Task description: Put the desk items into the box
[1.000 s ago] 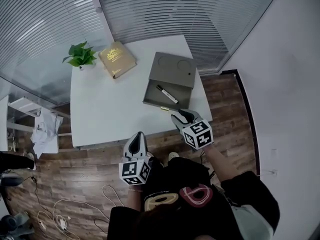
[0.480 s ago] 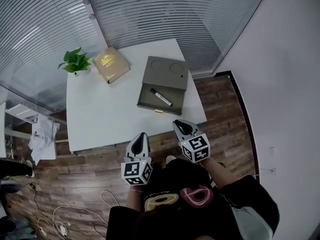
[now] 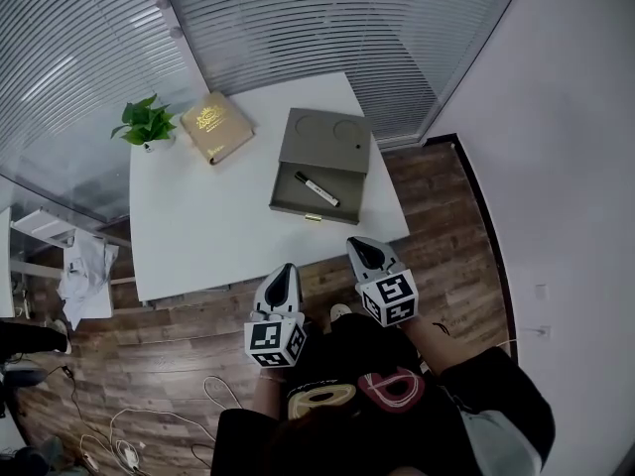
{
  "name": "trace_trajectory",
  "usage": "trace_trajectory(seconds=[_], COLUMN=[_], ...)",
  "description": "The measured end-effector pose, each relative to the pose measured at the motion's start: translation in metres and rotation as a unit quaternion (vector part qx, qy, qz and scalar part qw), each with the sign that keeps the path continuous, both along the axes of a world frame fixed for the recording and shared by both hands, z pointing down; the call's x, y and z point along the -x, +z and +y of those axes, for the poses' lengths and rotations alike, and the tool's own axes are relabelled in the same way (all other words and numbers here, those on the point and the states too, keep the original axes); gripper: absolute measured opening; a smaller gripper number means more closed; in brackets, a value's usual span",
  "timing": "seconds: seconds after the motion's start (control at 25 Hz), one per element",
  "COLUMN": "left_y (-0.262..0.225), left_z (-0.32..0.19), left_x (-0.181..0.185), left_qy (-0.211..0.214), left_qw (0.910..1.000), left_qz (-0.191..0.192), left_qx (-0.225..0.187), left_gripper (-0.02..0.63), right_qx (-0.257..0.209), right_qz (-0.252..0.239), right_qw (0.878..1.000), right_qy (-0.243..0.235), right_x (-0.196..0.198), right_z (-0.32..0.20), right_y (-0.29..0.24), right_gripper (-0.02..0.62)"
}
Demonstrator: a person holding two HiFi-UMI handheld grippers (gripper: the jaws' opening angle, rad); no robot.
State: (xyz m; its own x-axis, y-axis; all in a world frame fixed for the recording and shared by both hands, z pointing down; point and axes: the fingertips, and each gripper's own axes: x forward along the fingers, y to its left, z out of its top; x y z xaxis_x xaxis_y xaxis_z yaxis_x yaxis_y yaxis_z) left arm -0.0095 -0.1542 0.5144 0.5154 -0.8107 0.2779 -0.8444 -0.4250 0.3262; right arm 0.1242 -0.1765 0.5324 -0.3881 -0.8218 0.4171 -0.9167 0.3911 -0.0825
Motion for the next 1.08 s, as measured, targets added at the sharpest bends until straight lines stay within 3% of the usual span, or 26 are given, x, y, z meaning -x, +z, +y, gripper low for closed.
trace_trajectory(seconds=[0.56, 1.08], left_y=[0.001, -0.002], left_z=[-0.002, -0.010], left_x=[0.002, 0.008], left_qy=[-0.004, -0.007], left_qw=[1.0000, 0.9999], left_qz=[-0.003, 0.000], left_qx=[-0.005, -0.009], left_gripper=[0.017, 0.017], right_qx=[-0.008, -0.009], right_qz=[0.006, 0.009], right_qw=[1.000, 1.000], right_qy=[0.017, -0.005], right_x=[-0.009, 0.002], right_z=[-0.001, -0.007], right_y=[0.002, 0.000], right_gripper=[0.009, 0.008])
